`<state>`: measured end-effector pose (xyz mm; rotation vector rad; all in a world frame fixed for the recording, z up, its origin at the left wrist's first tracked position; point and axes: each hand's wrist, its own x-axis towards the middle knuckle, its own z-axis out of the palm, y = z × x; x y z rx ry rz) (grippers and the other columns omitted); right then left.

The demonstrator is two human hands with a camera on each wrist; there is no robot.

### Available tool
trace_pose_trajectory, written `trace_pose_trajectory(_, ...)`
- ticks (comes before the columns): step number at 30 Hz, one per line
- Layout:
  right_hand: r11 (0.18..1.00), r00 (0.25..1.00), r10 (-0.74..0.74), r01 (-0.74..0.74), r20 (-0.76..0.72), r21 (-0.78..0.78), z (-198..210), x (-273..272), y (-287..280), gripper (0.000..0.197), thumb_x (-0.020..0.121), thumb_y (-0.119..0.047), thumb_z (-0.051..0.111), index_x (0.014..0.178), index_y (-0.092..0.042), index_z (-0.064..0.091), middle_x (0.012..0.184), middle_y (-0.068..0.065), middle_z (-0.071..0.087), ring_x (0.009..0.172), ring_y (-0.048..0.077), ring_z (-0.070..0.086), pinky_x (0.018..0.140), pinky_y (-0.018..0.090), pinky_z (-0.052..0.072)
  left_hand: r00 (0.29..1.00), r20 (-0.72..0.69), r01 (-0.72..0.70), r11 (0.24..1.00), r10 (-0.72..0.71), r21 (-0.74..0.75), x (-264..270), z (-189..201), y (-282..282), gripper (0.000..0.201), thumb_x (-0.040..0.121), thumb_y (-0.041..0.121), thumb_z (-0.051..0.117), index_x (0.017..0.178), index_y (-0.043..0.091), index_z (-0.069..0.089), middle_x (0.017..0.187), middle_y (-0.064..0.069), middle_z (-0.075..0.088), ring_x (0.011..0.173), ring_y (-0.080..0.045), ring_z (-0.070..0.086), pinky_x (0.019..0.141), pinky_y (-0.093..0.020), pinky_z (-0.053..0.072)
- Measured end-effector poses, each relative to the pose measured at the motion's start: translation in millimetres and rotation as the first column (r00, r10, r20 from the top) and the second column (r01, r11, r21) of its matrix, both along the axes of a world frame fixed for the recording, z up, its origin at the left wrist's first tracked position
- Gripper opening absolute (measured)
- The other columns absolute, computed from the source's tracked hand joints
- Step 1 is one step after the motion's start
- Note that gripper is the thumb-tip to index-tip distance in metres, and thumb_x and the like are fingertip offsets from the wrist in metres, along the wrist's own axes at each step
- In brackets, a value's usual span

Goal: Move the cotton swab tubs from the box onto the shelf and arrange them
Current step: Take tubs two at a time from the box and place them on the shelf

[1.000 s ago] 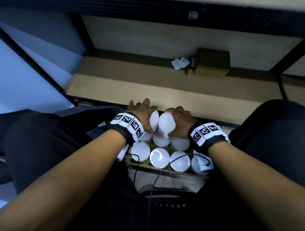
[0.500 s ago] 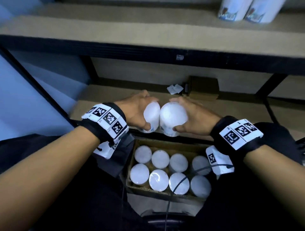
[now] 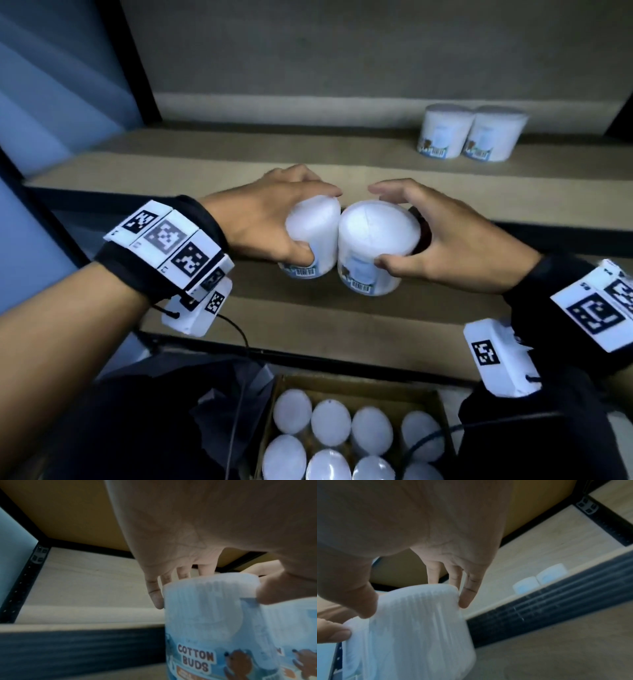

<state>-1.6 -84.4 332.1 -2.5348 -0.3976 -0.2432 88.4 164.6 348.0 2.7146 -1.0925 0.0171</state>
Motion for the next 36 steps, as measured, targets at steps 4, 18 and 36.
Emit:
trace_pose_trajectory(4, 0.997, 0.999, -0.008, 0.005, 0.04, 0.073, 29, 6, -5, 0.084, 0.068, -0.042, 0.078, 0.142, -0.038, 0.041, 0.136, -0.016, 0.052, 0.117, -0.005, 0.051, 0.092, 0.012, 0.041, 0.999, 0.043, 0.016, 1.0, -0.015, -0.026, 8, 35, -4, 0.095, 0.052, 0.051, 0.064, 0.143, 0.044, 0.037, 0.136, 0.016, 0.035, 0.127, -0.008, 0.036, 0.106, -0.031, 0.039)
trace_pose_trajectory(18, 0.97, 0.97, -0.237, 0.234, 0.052, 0.06, 57, 69, -15, 0.08, 0.068, -0.045, 0.076, 0.14, -0.035, 0.042, 0.136, -0.009, 0.053, 0.127, 0.015, 0.049, 0.106, 0.035, 0.044, 0.995, -0.078, 0.065, 0.996, -0.06, 0.061, 63, 76, -38, 0.089, 0.059, 0.036, 0.07, 0.142, 0.045, 0.039, 0.134, 0.013, 0.041, 0.124, -0.009, 0.044, 0.105, -0.032, 0.042)
trace_pose_trajectory(36, 0.961, 0.962, -0.27, 0.272, 0.034, -0.05, 53, 90, -26, 0.061, 0.072, -0.055, 0.071, 0.128, -0.042, 0.052, 0.132, -0.007, 0.052, 0.122, 0.014, 0.049, 0.101, 0.032, 0.044, 0.99, -0.128, 0.068, 0.997, -0.064, 0.031, 93, 62, -48, 0.087, 0.064, 0.034, 0.07, 0.144, 0.043, 0.038, 0.136, 0.016, 0.041, 0.124, -0.007, 0.044, 0.102, -0.026, 0.042)
